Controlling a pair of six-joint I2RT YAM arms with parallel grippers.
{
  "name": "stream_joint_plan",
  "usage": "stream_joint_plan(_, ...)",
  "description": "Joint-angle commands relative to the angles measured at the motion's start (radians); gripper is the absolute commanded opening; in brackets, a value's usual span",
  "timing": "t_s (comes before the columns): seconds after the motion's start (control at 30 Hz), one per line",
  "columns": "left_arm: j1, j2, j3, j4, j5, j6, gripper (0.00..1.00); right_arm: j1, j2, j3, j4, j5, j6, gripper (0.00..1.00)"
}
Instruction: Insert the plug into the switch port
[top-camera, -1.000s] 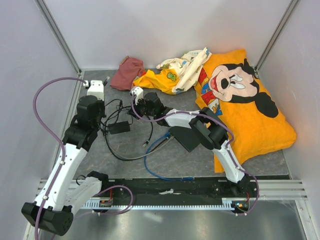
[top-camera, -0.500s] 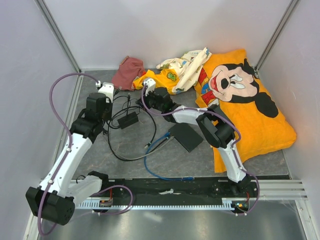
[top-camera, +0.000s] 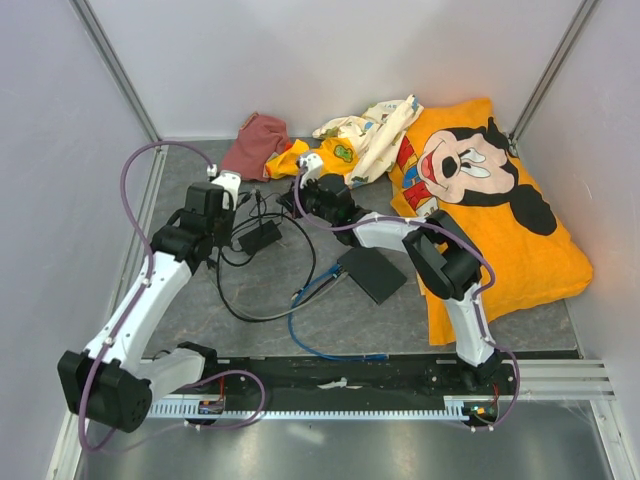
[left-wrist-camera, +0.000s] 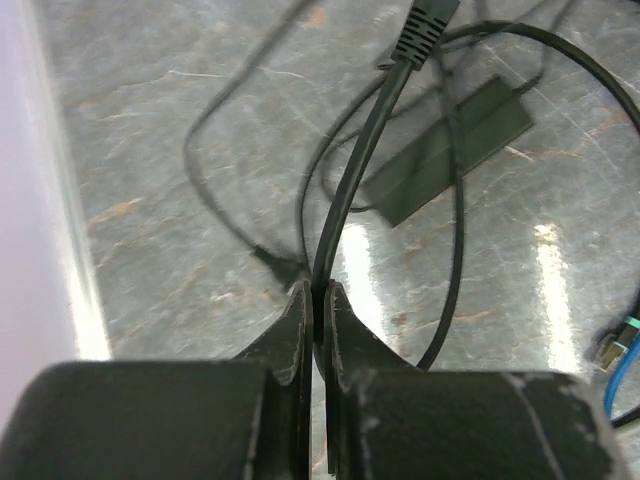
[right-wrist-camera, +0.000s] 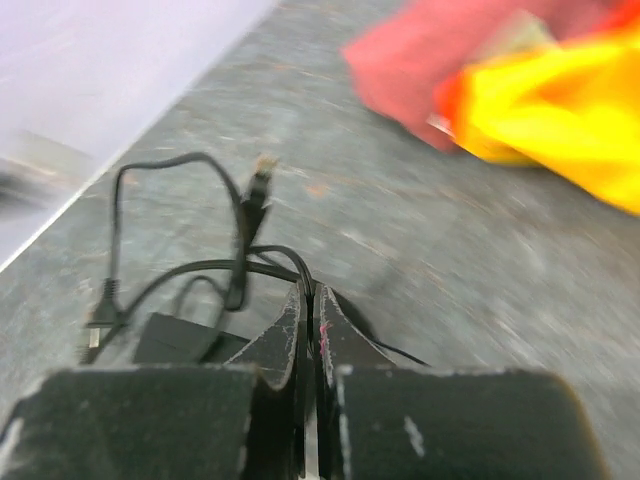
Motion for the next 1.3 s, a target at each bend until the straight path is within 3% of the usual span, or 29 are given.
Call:
stream_joint_plan(0.0, -0.002, -0.136, 0.063, -0.025, -0.144, -0.022, 0.02, -0.119, -0.050, -0.074, 0.069, 0.094, 0.133, 0.00)
stream_joint_plan(0.13, 0.001, -0.205, 0.130, -0.046, -0.321, -0.048, 0.02, -0.153, -0.026, -0.063, -0.040, 0.081, 0.124, 0.00)
stream_joint_plan(0.27, 0.001, -0.276, 0.149, -0.022, -0.298, -0.042, 0.02, -0.153, -0.009, -0.066, -0.081, 0.027, 0.108, 0.03)
stream_joint_plan(0.4, 0.003, -0.267, 0.131, -0.011, -0.200, -0.059, 0.02, -0.151, 0.000, -0.065, -0.086, -0.057, 0.118, 0.09)
stream_joint_plan(0.43, 0.001, -0.268, 0.123, -0.008, -0.168, -0.061, 0.02, -0.151, 0.000, -0.063, -0.093, -0.092, 0.118, 0.20)
stream_joint_plan(0.53, 0.001, -0.278, 0.109, 0.026, -0.076, -0.046, 0.02, -0.151, -0.038, -0.080, -0.126, -0.104, 0.101, 0.41)
stream_joint_plan(0.7, 0.003, -0.290, 0.098, 0.063, 0.111, 0.008, 0.03, -0.151, -0.197, -0.161, -0.205, -0.078, 0.047, 0.62)
stream_joint_plan(0.83, 0.000, -0.275, 0.077, 0.066, 0.361, 0.014, 0.03, -0.151, -0.344, -0.239, -0.260, -0.055, 0.004, 0.77)
stream_joint_plan(1.03, -0.008, -0.226, 0.025, 0.072, 0.670, -0.065, 0.03, -0.151, -0.585, -0.356, -0.327, -0.057, 0.006, 0.87)
stream_joint_plan(1.27, -0.066, -0.201, -0.066, 0.104, 0.740, -0.148, 0.02, -0.162, -0.841, -0.543, -0.305, -0.131, -0.037, 0.91)
